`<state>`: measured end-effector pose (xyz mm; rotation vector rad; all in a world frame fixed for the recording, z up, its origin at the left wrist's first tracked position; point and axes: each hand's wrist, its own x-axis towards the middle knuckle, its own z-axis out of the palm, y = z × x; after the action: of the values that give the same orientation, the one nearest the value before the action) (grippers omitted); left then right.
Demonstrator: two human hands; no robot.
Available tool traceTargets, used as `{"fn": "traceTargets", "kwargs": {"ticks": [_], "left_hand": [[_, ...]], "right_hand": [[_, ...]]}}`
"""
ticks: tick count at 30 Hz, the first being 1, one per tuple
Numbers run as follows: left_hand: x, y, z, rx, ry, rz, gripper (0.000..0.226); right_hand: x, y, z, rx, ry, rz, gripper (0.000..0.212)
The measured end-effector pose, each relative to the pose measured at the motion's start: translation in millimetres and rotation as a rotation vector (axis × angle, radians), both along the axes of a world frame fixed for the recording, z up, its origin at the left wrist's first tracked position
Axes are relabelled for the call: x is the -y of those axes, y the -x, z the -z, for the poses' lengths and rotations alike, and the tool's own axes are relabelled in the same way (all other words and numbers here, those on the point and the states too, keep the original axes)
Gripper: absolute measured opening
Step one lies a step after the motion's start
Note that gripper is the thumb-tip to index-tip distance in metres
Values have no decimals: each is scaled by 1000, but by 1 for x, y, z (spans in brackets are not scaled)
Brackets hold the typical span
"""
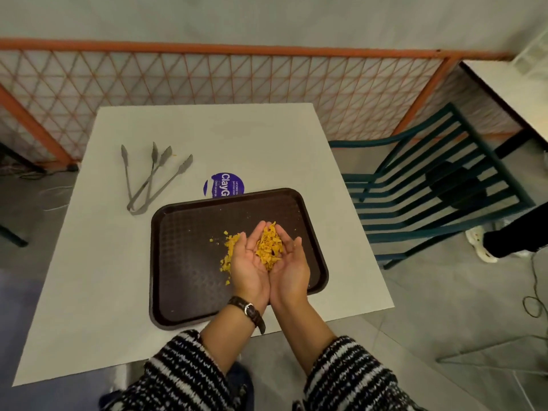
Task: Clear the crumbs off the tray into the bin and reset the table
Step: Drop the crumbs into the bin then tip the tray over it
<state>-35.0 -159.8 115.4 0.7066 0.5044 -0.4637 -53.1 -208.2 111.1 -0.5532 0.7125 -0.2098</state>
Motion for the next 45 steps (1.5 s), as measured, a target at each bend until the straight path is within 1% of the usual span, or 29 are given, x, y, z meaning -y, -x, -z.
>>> {"fn": "traceTargets", "kwargs": {"ticks": [3, 9, 14, 17, 20, 24, 26, 29, 32, 34, 37, 39, 41, 42, 43, 44, 45], "left_hand": [[18, 33, -5, 27, 8, -13, 49], [70, 130, 5, 13, 53, -80, 47], [115, 219, 26, -83, 72, -136, 46], [138, 262, 47, -139, 31, -102, 45], [160, 293, 73, -203, -9, -47, 45], [183, 313, 130, -257, -92, 58, 45], [194, 318, 169, -270, -130, 114, 45], [213, 323, 243, -308, -207, 169, 43], [230, 321, 319, -326, -242, 256, 40], [240, 318, 370, -340, -273, 319, 44], [245, 310, 439, -405, -381, 362, 40], [243, 306, 477, -439, -420, 398, 46], [245, 306, 491, -482, -408, 394, 45], [245, 307, 486, -513, -315, 388, 42], [243, 305, 471, -484, -315, 378, 41], [242, 304, 449, -440, -365, 377, 42], [240, 304, 426, -432, -336, 408, 44]], "right_hand": [[19, 32, -4, 15, 11, -12, 44], [70, 128, 8, 37, 45, -61, 44], [113, 213, 31, -38, 4, -73, 39], [136, 259, 46, -98, -38, -38, 37], [158, 291, 73, -185, -33, 14, 33], [179, 315, 132, -331, 74, 50, 27], [189, 322, 170, -402, 135, 42, 29], [204, 329, 246, -468, 154, 70, 32], [220, 329, 324, -526, 145, 99, 34], [229, 328, 376, -569, 113, 116, 33], [242, 331, 444, -655, 79, 13, 31], [250, 340, 476, -694, 71, -67, 31], [260, 348, 485, -722, 98, -111, 26], [262, 351, 478, -694, 101, -132, 21], [261, 352, 465, -673, 101, -144, 21], [261, 353, 447, -658, 108, -152, 24], [260, 354, 426, -643, 107, -164, 25]]}}
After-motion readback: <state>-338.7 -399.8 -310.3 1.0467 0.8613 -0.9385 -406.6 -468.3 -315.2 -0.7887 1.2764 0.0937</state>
